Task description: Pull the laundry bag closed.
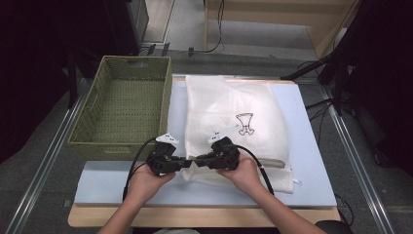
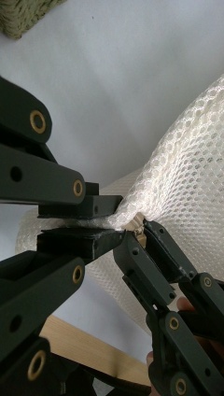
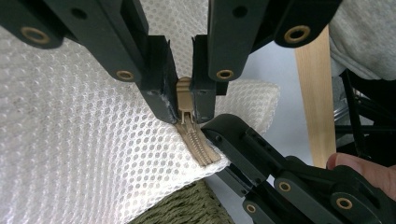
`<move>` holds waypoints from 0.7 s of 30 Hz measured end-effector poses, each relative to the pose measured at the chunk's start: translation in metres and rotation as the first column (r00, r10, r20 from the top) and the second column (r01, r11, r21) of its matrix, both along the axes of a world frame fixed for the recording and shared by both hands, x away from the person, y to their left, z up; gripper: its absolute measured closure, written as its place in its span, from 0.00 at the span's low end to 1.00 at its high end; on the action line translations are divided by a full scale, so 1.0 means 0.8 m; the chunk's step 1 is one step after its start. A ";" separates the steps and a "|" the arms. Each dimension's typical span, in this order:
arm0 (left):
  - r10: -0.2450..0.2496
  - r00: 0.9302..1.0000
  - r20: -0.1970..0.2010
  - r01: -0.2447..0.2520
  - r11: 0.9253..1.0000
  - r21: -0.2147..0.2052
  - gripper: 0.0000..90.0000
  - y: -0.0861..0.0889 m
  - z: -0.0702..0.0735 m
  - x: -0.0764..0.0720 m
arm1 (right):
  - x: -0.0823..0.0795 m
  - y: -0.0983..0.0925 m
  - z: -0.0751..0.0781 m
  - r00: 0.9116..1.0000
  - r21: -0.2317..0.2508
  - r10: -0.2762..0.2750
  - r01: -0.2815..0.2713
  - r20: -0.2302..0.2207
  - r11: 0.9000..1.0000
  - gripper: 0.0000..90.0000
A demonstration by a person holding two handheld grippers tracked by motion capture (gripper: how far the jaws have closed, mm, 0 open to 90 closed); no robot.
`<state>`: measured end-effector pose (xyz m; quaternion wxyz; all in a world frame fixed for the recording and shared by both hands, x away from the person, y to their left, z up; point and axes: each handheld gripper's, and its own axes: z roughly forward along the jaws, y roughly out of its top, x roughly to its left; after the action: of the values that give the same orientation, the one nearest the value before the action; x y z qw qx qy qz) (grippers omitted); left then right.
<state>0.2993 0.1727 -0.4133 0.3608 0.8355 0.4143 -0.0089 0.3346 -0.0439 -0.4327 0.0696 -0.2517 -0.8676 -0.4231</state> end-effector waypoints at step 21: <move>0.031 1.000 0.005 -0.031 0.999 -0.030 0.96 0.016 0.008 -0.005 | -0.002 -0.014 0.011 1.000 -0.009 0.013 -0.013 0.024 1.000 0.92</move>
<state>0.2956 0.1857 -0.4069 0.3744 0.8236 0.4261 -0.0072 0.3332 -0.0554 -0.4239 0.0608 -0.2413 -0.8720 -0.4216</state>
